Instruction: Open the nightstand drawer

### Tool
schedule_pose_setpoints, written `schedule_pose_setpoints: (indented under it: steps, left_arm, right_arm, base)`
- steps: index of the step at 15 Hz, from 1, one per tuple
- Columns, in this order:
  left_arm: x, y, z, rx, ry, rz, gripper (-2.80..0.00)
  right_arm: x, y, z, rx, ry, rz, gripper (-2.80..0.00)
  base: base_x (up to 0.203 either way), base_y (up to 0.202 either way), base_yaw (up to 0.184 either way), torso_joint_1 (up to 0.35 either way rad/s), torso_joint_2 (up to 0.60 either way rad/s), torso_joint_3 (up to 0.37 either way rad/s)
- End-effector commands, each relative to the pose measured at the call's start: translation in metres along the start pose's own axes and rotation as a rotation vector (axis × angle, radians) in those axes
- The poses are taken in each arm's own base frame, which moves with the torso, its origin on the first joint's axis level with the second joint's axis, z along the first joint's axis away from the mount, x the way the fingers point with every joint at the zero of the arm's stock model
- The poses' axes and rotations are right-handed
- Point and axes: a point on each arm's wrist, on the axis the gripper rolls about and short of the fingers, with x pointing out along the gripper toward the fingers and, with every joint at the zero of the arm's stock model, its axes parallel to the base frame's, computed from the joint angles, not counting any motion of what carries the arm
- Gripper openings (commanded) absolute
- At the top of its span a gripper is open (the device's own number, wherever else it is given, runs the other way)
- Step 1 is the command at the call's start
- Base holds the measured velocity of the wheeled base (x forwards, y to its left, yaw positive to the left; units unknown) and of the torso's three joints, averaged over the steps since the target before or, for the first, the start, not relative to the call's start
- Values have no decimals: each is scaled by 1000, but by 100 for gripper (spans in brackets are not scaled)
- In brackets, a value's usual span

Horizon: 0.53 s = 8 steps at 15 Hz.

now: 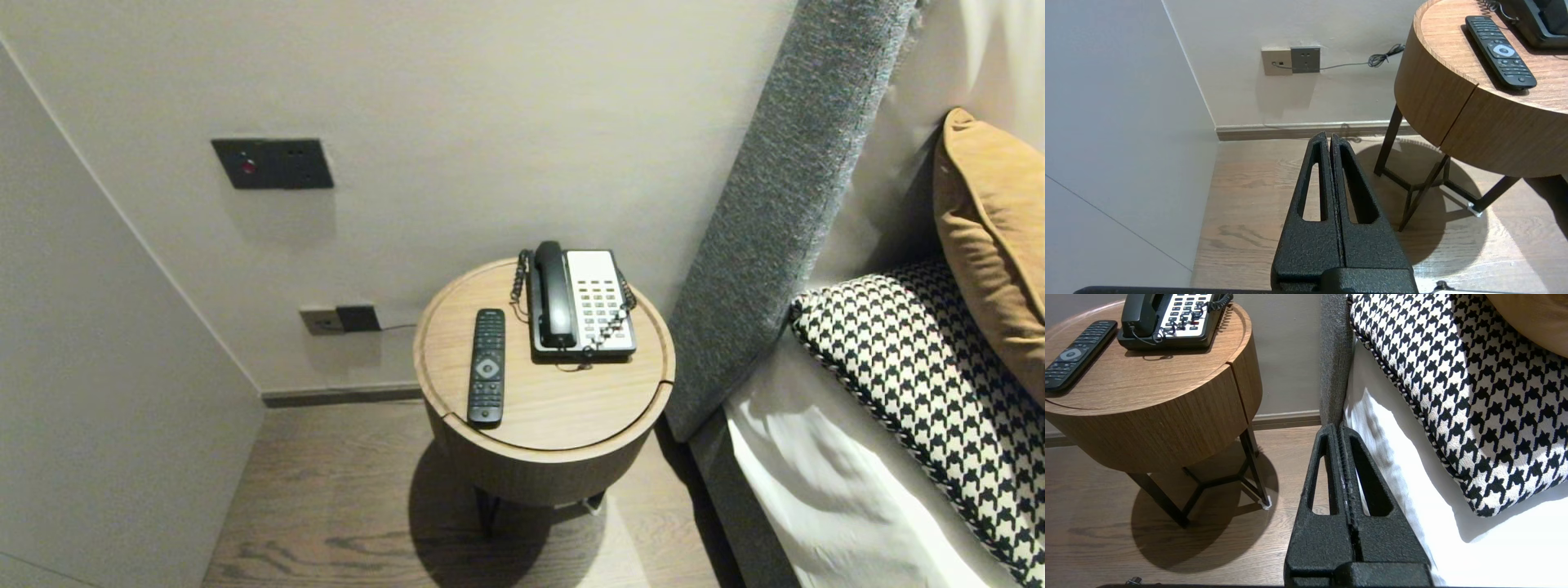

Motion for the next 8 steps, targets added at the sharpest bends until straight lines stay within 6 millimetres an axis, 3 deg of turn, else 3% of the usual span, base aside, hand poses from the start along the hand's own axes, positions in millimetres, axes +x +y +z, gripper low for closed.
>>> schedule_pose_setpoints:
  steps: [1, 8]
  left_arm:
    - [0, 0, 0, 0, 0, 1, -280]
    - [0, 0, 0, 3, 0, 1, -280]
  right_arm:
    - [2, 0, -11, -2, 40, -1, -280]
    - [2, 0, -11, -3, 39, 1, -280]
  base:
    - [0, 0, 0, 0, 0, 0]
    - [0, 0, 0, 0, 0, 0]
